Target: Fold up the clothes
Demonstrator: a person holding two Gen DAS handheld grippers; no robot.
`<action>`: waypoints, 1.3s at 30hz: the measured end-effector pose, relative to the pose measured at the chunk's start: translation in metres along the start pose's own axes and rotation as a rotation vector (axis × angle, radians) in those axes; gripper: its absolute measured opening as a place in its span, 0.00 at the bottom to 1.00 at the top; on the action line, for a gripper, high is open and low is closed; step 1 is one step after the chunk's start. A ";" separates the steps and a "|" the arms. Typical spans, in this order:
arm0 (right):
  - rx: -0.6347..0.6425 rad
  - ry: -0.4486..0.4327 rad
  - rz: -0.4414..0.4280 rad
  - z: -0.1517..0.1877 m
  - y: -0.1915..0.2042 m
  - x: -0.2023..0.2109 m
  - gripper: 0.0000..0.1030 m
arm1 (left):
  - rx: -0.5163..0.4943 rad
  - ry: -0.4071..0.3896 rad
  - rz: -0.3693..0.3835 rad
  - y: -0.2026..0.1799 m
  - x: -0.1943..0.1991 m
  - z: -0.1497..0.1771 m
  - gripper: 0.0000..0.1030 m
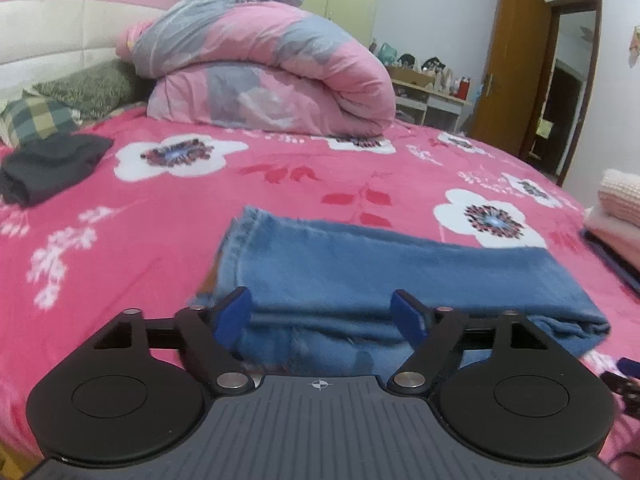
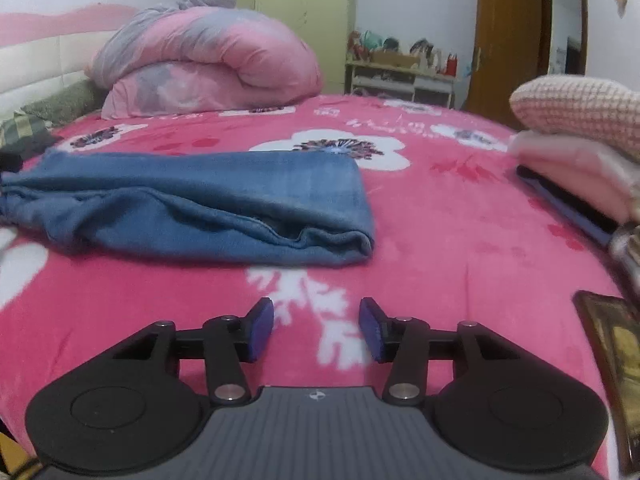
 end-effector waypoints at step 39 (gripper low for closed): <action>-0.094 0.113 -0.083 -0.007 0.005 -0.001 1.00 | -0.140 0.081 0.218 -0.080 -0.017 0.032 1.00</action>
Point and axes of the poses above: each gripper's, at about its wrist camera, not at the fingertips, and x roughly against the way its jaws point, y to its left, z to its underside, the point moved 1 cm from there along -x, roughly the way its jaws point, and after that the axes turned 9 degrees about z, right-handed, at the moved point
